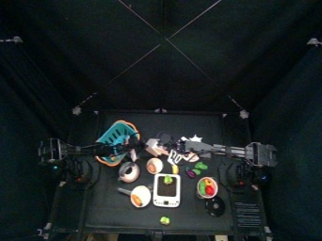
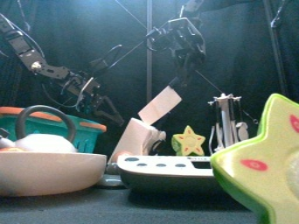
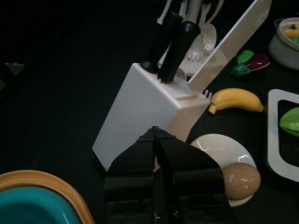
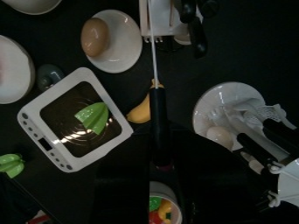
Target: Put cleaver back into knife holder
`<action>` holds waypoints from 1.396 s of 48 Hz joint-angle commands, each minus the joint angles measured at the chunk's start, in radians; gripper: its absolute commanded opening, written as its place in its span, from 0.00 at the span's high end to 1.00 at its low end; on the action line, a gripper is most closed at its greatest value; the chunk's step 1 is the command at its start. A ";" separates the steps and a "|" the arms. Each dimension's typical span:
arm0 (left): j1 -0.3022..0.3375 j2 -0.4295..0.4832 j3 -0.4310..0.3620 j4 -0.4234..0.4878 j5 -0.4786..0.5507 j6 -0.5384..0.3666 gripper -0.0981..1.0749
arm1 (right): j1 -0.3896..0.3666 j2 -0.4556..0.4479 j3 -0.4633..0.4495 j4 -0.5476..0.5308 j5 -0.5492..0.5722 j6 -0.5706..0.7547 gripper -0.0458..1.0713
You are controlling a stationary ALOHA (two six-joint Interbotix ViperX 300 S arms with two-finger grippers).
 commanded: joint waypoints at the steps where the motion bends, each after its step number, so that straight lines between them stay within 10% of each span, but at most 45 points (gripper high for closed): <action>1: 0.003 -0.003 -0.023 0.000 -0.008 0.000 0.60 | 0.000 -0.008 -0.031 0.003 0.012 -0.020 0.49; 67: -0.002 0.005 -0.032 0.002 -0.009 0.000 0.60 | -0.052 0.118 -0.225 0.057 0.204 -0.078 0.49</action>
